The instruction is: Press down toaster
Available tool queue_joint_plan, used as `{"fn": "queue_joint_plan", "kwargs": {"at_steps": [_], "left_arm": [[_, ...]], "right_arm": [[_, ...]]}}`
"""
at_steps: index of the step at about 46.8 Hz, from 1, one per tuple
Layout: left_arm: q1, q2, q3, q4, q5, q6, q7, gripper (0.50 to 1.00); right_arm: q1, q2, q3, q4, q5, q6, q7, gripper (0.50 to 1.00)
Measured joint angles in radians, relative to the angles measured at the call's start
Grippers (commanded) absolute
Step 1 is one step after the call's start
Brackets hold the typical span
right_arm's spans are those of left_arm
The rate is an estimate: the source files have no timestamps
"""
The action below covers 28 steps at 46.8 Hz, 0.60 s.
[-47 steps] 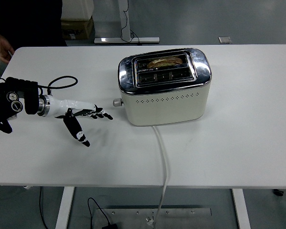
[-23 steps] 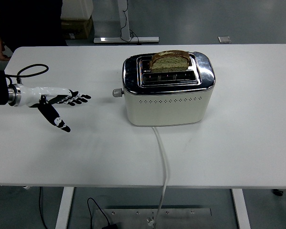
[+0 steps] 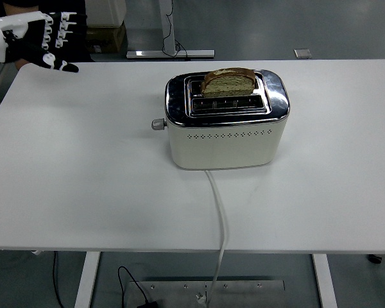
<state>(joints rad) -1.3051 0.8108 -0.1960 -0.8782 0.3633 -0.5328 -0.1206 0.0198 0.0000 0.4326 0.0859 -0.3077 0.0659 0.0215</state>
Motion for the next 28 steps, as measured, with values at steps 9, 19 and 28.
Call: {"fn": "queue_joint_plan", "kwargs": {"at_steps": [9,19,28], "left_arm": [[-0.002,-0.016,-0.054,0.067,-0.126,0.025,-0.002,1.0],[0.014,-0.042,-0.073,0.165,-0.321,0.036,-0.003,1.0],[0.043,-0.053,-0.073,0.222,-0.471,0.037,-0.004,1.0]], "right_arm": [[0.0,0.0,0.0,0.0,0.0,0.0,0.0,0.998],[0.0,0.0,0.0,0.0,0.0,0.0,0.0,1.0],[0.0,0.0,0.0,0.0,0.0,0.0,0.0,0.998]]}}
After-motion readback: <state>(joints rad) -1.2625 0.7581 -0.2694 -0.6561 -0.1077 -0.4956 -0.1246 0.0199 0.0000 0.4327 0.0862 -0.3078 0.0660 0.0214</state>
